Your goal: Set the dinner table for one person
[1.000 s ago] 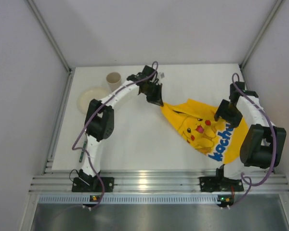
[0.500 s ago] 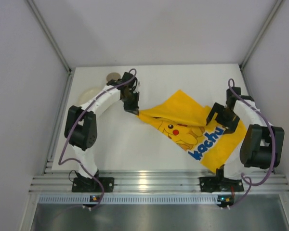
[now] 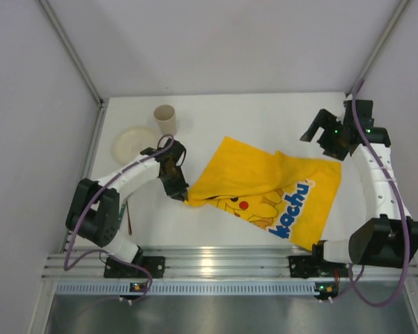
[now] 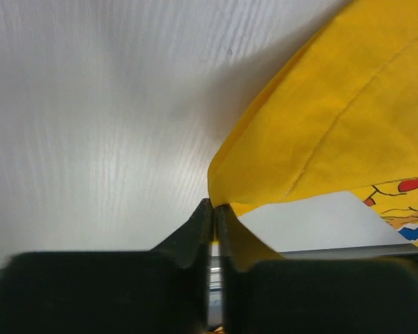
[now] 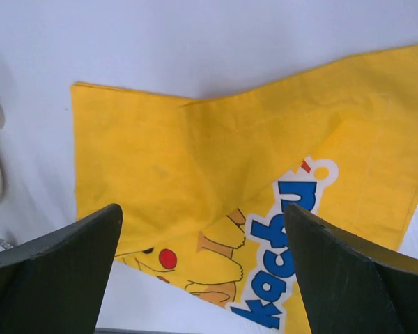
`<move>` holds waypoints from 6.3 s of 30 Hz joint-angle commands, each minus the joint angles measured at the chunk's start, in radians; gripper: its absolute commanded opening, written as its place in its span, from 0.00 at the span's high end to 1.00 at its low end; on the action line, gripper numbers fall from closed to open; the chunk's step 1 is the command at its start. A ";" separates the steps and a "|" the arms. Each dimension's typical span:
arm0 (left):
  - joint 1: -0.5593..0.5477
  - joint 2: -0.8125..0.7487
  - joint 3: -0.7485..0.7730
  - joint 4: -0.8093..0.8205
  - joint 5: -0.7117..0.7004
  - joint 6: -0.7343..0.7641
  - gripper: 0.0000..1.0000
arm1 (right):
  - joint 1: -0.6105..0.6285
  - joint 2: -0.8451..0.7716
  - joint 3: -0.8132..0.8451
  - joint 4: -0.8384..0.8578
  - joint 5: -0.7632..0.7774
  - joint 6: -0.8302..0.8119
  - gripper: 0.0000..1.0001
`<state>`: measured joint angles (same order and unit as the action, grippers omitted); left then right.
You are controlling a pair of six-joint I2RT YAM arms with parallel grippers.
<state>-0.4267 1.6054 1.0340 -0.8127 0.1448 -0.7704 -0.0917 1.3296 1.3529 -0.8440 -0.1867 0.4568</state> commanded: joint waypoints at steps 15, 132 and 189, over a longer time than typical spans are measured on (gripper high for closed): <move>-0.086 0.357 0.677 0.159 -0.117 0.354 0.02 | 0.026 -0.224 -0.443 -0.141 -0.016 -0.035 0.00; 0.848 0.996 0.864 1.875 0.576 -0.587 0.08 | 0.425 0.707 0.138 -0.161 -0.063 0.013 0.00; 0.845 0.653 0.566 1.092 0.416 -0.026 0.19 | 0.422 0.666 -0.060 -0.043 -0.020 -0.064 0.00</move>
<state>0.4084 2.3196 1.6039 0.2527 0.4862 -0.7753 0.3233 1.9671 1.3487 -0.9768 -0.2314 0.4038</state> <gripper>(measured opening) 0.827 0.996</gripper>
